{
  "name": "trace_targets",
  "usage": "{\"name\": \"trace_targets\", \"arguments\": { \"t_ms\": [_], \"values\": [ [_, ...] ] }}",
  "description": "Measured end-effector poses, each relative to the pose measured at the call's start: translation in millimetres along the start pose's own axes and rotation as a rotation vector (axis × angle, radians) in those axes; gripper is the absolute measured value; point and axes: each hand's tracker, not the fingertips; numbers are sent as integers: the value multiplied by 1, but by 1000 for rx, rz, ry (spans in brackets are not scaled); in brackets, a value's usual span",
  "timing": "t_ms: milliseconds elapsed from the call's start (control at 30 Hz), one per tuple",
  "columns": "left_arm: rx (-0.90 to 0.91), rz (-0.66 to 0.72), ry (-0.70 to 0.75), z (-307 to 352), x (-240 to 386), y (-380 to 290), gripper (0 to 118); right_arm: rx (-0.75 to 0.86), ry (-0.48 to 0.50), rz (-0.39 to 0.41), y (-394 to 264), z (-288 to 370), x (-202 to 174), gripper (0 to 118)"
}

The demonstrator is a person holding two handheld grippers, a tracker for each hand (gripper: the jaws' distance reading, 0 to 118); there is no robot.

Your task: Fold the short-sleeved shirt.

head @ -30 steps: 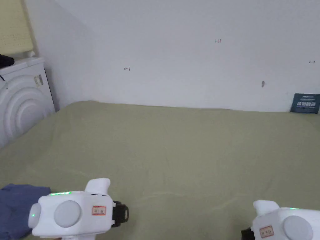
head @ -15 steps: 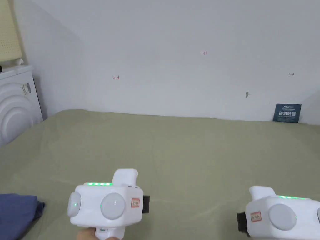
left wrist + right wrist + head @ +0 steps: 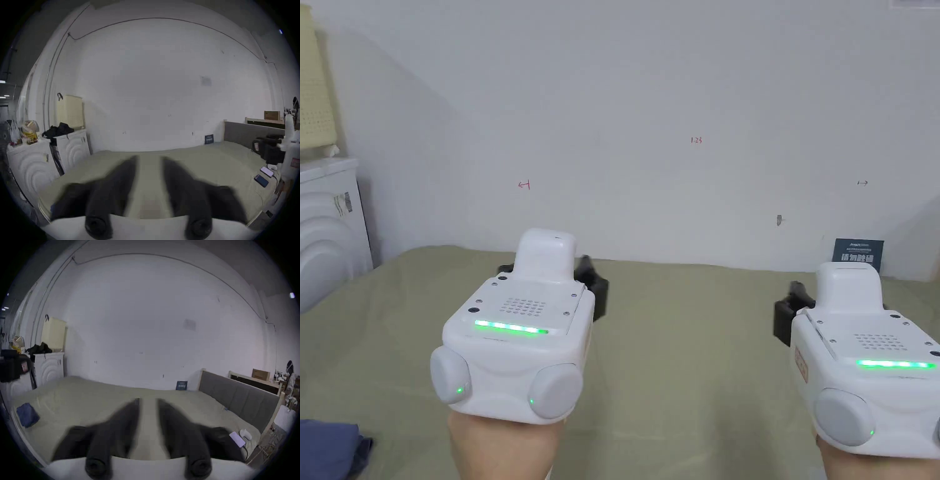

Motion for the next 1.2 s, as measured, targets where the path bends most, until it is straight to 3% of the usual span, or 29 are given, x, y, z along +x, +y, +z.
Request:
{"name": "trace_targets", "arguments": {
  "t_ms": [33, 67, 100, 233, 533, 767, 1033, 1200],
  "values": [
    [-14, 6, -8, -4, -1, -2, 118, -18, -4, 0, 0, -3, 0, 118],
    [-45, 14, -11, -7, -1, -5, 118, -76, -12, -7, -2, -8, 1, 114],
    [26, 39, 3, -4, 3, -14, 118, 0, -18, -20, -10, -4, 2, 116],
    [-46, 44, 25, -2, 10, -25, 118, -4, -4, 10, -38, 2, -5, 118],
    [-67, 69, 59, -6, -6, -33, 118, -115, 3, -14, -36, -11, 2, 118],
    [-74, 76, 64, -10, -16, -41, 118, -79, -16, -23, -36, -5, 7, 118],
    [-99, 75, 77, -11, -21, -41, 118, 28, 125, -29, -31, 11, 8, 118],
    [-76, 75, 70, -8, -25, -38, 118, 41, 125, -59, -30, 14, 9, 118]
  ]
}}
